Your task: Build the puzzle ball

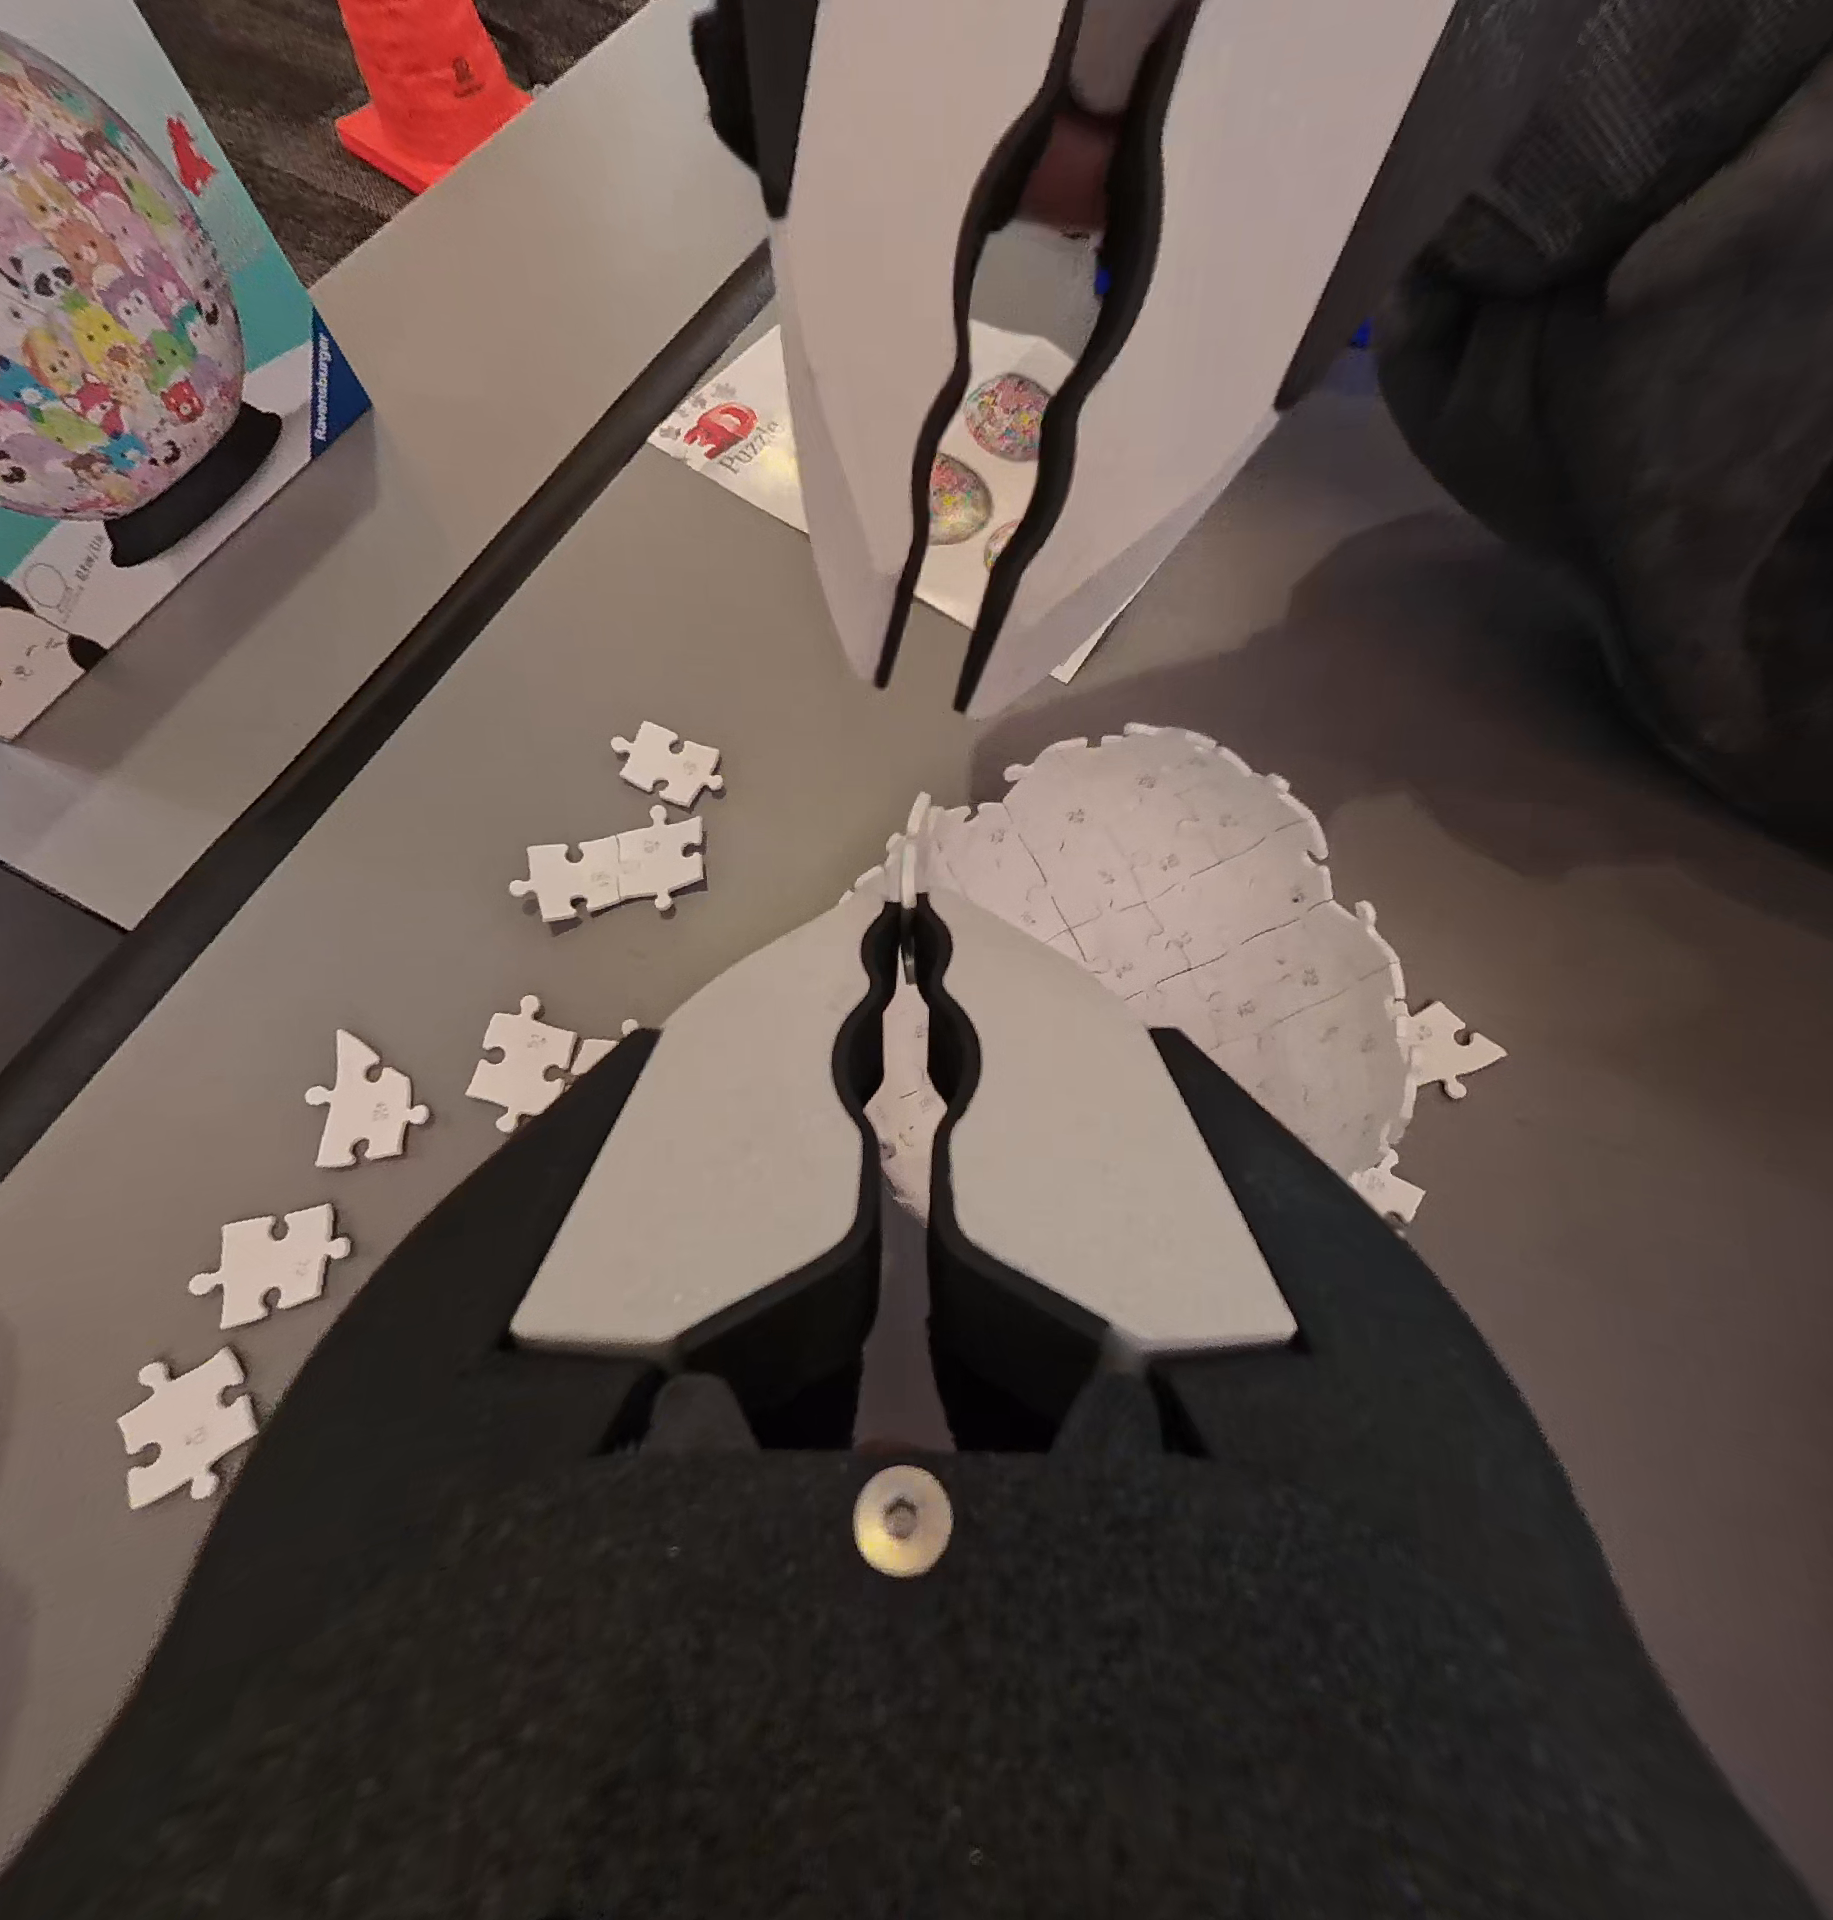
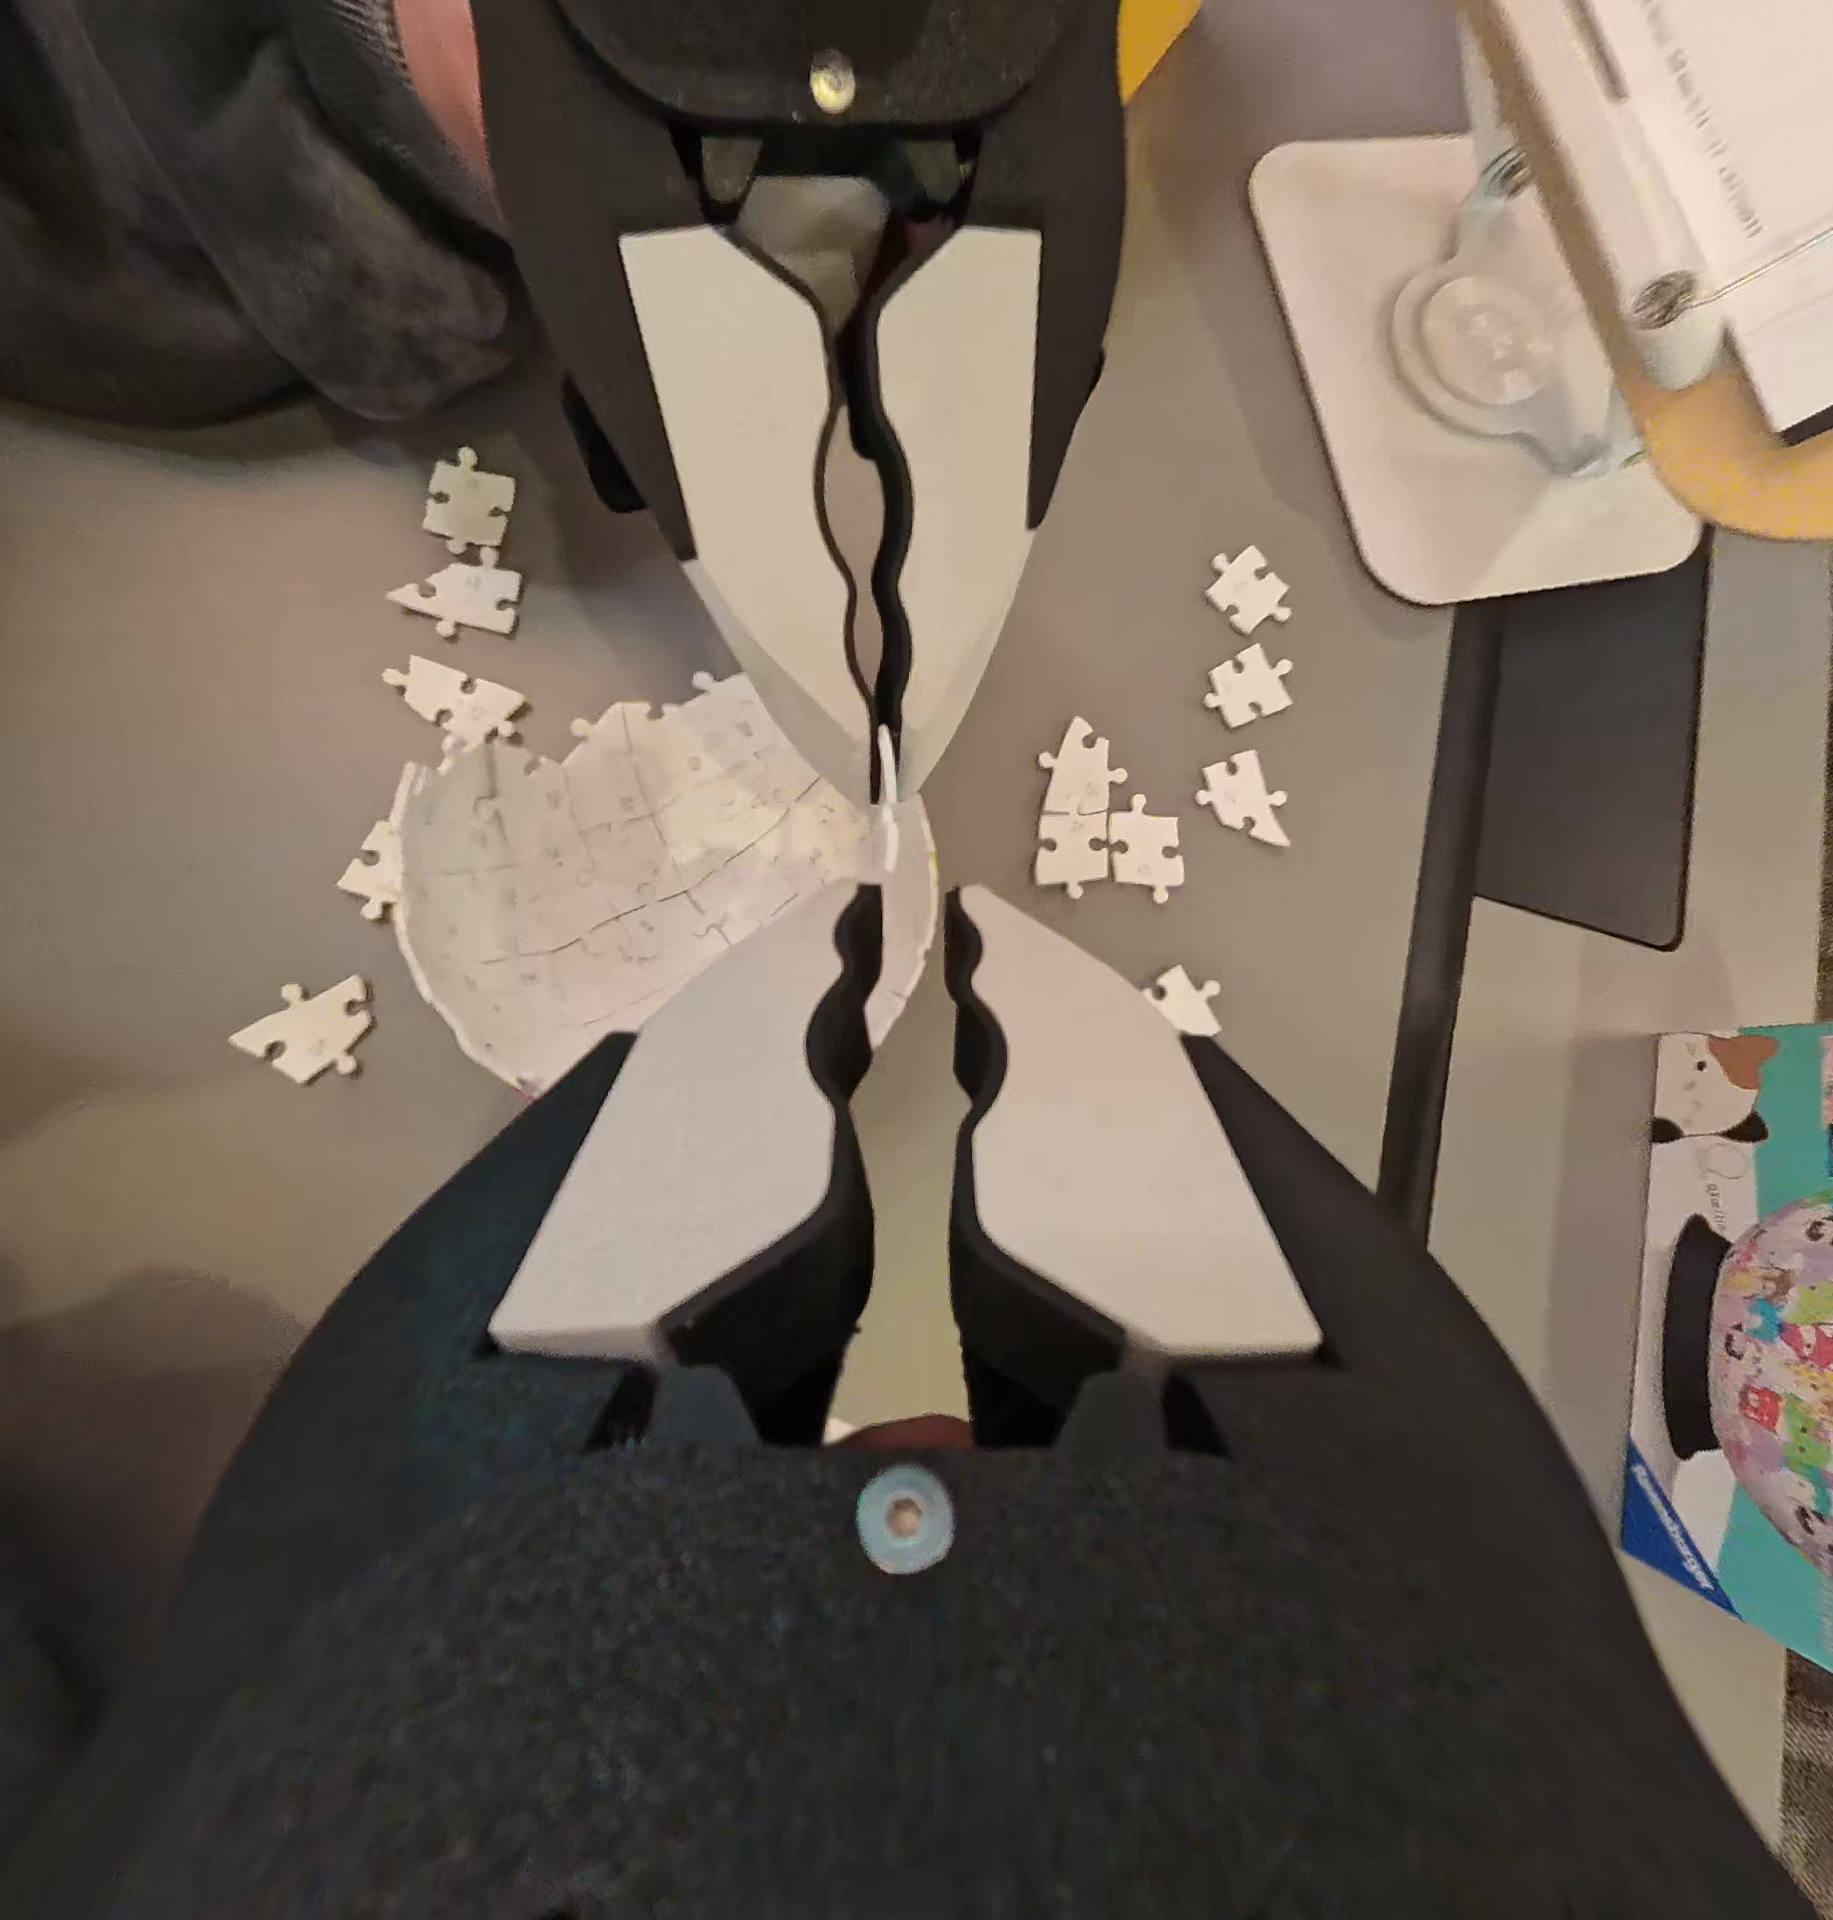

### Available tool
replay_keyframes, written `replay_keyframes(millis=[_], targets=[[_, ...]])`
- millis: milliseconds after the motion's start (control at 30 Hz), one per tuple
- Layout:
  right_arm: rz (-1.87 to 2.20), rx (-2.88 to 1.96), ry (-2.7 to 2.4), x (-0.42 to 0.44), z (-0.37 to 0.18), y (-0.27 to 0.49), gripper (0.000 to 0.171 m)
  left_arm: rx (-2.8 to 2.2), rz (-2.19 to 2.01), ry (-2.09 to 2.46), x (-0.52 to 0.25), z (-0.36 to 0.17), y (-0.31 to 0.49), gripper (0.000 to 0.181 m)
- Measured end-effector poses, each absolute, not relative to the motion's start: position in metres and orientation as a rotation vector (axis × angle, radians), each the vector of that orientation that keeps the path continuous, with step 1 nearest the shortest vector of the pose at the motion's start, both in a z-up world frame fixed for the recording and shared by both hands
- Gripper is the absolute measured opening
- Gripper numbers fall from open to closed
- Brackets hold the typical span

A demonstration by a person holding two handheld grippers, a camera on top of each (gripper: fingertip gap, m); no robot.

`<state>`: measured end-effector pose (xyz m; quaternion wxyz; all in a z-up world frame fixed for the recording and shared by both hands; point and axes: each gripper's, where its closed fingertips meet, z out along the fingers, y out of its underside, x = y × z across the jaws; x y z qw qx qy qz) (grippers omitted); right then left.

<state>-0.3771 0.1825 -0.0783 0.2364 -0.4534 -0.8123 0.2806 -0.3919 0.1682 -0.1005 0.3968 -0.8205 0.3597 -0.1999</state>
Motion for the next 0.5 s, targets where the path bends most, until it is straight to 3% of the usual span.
replay_keyframes(millis=[500], targets=[[0.684,-1.250,-2.386,-0.387,-0.100,0.173,0.007,-2.103,-0.435,0.940,-0.399,-0.103,0.167,0.002]])
